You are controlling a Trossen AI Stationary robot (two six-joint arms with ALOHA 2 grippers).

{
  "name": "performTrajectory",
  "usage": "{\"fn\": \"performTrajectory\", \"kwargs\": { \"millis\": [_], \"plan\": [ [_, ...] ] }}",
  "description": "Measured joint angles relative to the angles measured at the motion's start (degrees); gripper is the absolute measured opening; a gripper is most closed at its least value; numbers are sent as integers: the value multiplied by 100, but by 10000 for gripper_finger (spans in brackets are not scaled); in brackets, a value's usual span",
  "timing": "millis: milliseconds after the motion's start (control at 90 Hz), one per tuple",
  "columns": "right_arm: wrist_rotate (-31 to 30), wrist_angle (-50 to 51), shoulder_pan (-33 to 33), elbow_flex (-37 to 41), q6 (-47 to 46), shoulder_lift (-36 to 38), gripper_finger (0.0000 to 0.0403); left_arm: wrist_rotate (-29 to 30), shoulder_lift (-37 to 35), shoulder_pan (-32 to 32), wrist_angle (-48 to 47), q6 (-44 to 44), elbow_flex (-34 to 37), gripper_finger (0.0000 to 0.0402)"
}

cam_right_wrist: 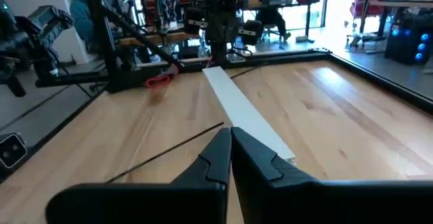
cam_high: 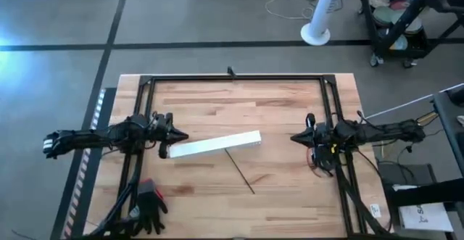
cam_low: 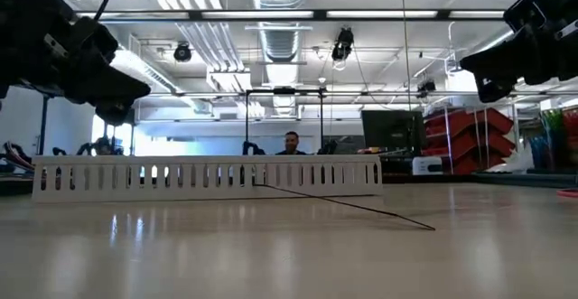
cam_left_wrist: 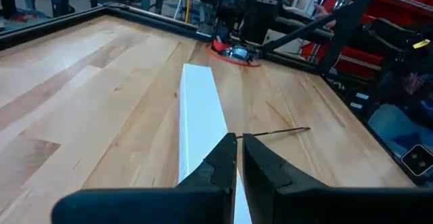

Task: Ziptie cables
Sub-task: Return to Home Position

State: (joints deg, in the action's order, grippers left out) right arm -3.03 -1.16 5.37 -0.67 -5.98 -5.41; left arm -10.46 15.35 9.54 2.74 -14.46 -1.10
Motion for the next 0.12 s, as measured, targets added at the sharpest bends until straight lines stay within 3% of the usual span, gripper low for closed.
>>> {"fn": "performTrajectory", "kwargs": {
  "millis": [122],
  "plan": [
    [0, 0, 0, 0, -1, 0, 0, 0, 25, 0, 2, -2, 0, 3]
  ]
}}
